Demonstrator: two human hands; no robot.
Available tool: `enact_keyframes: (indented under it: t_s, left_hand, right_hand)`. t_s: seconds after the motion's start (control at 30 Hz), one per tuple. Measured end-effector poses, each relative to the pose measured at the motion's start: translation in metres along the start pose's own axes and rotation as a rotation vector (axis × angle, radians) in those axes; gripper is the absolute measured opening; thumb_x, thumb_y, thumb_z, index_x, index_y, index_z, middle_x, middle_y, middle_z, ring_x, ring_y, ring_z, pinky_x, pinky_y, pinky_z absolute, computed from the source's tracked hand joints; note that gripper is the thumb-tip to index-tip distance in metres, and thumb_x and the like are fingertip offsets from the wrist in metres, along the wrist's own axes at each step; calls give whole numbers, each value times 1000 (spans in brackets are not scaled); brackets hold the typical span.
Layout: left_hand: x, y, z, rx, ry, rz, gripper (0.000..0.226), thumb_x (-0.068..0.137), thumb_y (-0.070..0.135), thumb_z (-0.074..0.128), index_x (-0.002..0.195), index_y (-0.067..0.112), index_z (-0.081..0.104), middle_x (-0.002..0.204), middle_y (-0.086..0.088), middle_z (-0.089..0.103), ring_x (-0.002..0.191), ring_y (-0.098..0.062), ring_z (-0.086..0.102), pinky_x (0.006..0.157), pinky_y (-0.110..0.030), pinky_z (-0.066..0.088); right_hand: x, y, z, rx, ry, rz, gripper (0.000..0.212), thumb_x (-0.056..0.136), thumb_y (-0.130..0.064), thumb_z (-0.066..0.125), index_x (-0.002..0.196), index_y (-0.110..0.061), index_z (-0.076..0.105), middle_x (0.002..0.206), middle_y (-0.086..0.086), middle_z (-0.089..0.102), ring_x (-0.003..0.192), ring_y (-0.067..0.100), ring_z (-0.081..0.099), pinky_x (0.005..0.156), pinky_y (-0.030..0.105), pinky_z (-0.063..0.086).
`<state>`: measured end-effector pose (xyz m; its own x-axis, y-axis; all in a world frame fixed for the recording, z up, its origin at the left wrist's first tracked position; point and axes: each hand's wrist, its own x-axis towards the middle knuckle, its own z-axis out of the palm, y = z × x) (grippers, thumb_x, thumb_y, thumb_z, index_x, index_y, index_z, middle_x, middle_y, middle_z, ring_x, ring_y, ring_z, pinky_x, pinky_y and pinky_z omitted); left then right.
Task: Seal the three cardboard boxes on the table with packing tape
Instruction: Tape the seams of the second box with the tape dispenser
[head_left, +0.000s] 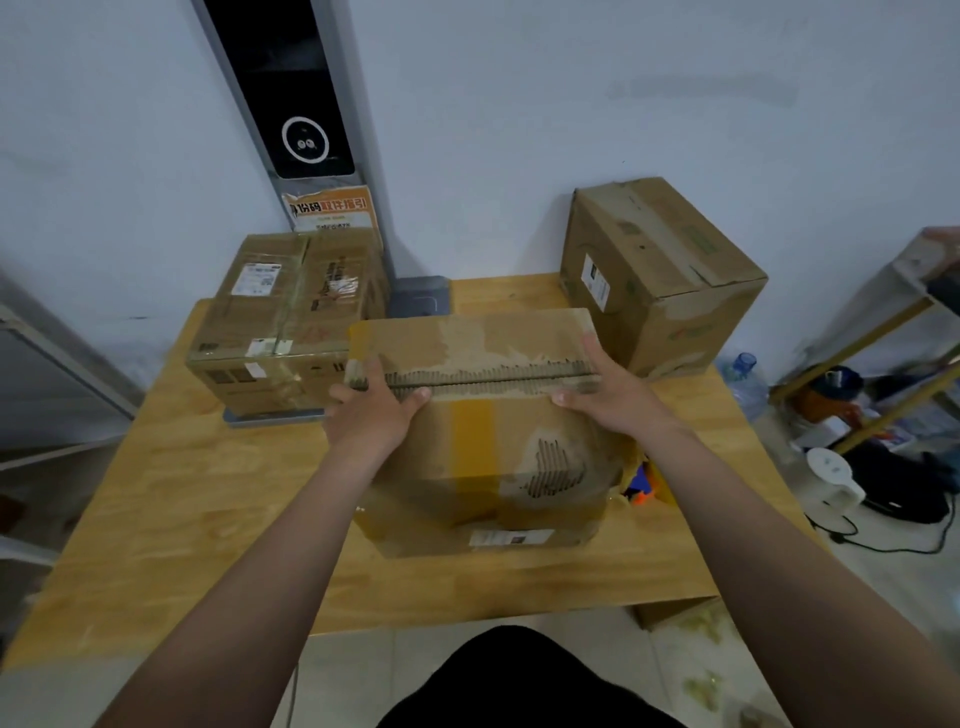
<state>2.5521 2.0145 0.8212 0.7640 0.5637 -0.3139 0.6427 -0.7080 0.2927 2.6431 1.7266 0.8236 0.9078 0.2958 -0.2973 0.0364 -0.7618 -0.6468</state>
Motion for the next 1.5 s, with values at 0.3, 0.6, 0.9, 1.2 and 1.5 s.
enact_keyframes:
  t_s: [0.3, 0.6, 0.9, 1.2, 1.5]
  left_hand:
    - [-92, 51, 31, 64, -36, 114, 55, 101, 61, 41, 151, 39, 33, 170, -10, -1, 154, -47, -8, 110, -83, 1]
    - [-196, 106, 75, 66, -246, 138, 114, 71, 85, 64, 161, 41, 10, 168, -4, -23, 150, -45, -26, 102, -90, 0]
    - [-230, 90, 104, -22, -147, 224, 98, 78, 47, 76, 157, 47, 18, 168, 17, -10, 154, -28, -24, 114, -71, 25]
    - [-219, 58, 78, 5, -186, 493, 95, 73, 30, 90, 152, 47, 41, 168, 17, 16, 157, -14, 0, 125, -49, 16]
    - [-161, 64, 56, 12, -191, 567, 79, 80, -1, 76, 145, 37, 54, 162, 24, 28, 156, -9, 11, 122, -42, 27]
  right_hand:
    - [-36, 4, -17, -203, -117, -59, 70, 99, -65, 40, 160, -37, 19, 165, -5, 26, 150, 25, 28, 116, 38, 31]
    - [-105, 29, -44, -260, -219, -72, 73, 95, -77, 24, 91, -21, 70, 73, 3, 70, 75, 23, 67, 79, 39, 52]
    - [-89, 57, -23, -515, -176, -335, 50, 103, -61, 16, 152, -53, 27, 169, -7, 1, 153, 34, -6, 124, 50, 10]
    - [-149, 61, -31, -545, -117, -206, 59, 105, -53, 9, 147, -32, 43, 149, 21, 29, 137, 43, 21, 105, 55, 26]
    - [-120, 84, -11, -625, 4, -209, 90, 84, -72, -10, 155, -31, 28, 159, 14, 23, 144, 45, 16, 109, 60, 20]
